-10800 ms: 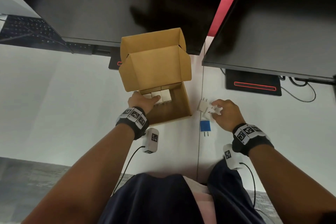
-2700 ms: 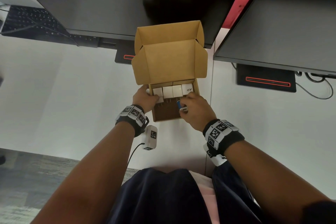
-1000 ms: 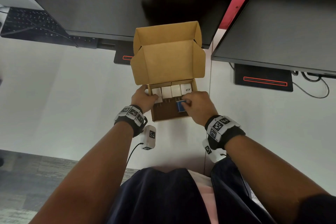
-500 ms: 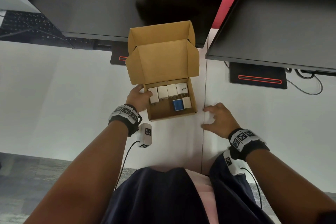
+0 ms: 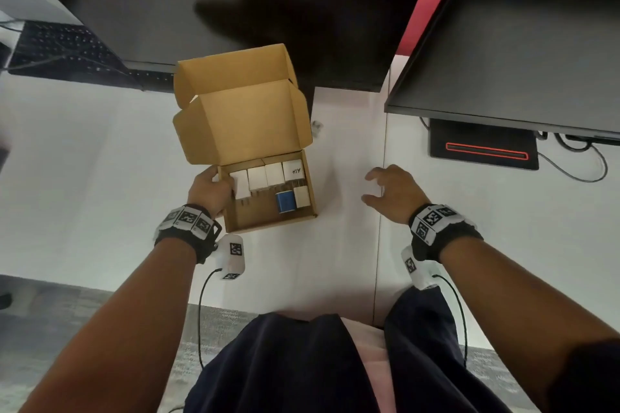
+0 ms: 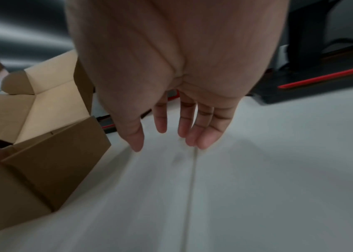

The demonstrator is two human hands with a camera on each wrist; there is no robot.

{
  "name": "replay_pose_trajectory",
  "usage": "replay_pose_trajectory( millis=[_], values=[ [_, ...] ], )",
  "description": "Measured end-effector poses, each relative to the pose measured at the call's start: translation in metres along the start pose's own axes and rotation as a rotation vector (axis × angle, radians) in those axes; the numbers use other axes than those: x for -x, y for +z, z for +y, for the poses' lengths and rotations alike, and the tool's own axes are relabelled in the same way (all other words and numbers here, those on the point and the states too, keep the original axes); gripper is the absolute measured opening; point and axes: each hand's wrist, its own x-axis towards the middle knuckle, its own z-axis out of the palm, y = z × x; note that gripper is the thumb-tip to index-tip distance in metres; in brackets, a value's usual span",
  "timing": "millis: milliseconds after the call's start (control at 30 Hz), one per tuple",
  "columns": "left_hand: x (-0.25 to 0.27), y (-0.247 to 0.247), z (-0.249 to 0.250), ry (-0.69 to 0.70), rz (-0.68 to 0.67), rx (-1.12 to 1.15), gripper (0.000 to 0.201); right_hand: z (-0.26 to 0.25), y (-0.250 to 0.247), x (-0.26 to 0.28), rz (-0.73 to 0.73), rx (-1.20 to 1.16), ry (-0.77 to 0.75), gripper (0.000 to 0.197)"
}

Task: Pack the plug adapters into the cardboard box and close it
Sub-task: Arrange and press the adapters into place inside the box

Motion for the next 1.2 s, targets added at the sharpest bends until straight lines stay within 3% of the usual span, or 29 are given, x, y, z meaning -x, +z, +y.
replay_pose_trajectory(
  millis=[167,267,433,633,900,1100,1200],
  values=[
    [-0.011,-0.013,-0.017,-0.017,0.088,-0.007,0.033,-0.034,0.003,-0.021,-0.058,0.090,-0.088,0.061],
    [-0.014,-0.017,-0.023,-0.019,0.108,-0.007,0.036,-0.053,0.005,-0.033,-0.009,0.123,-0.139,0.065],
    [-0.001,-0.016,-0.013,-0.007,0.130,-0.042,0.020,-0.093,-0.004,-0.064,0.067,0.305,-0.293,0.070],
    [0.012,-0.014,0.001,-0.014,0.076,-0.058,0.019,-0.111,-0.002,-0.089,-0.017,0.519,-0.349,0.055],
    [0.020,0.004,0.014,0.033,0.073,-0.194,0.029,-0.055,0.016,-0.041,0.124,0.184,-0.234,0.006],
    [0.026,0.026,0.024,0.087,0.039,-0.245,0.031,-0.057,0.007,0.009,0.306,-0.218,-0.255,0.029],
    [0.029,0.035,0.027,0.105,0.021,-0.259,0.037,-0.087,0.003,0.024,0.261,-0.252,-0.333,0.032]
  ],
)
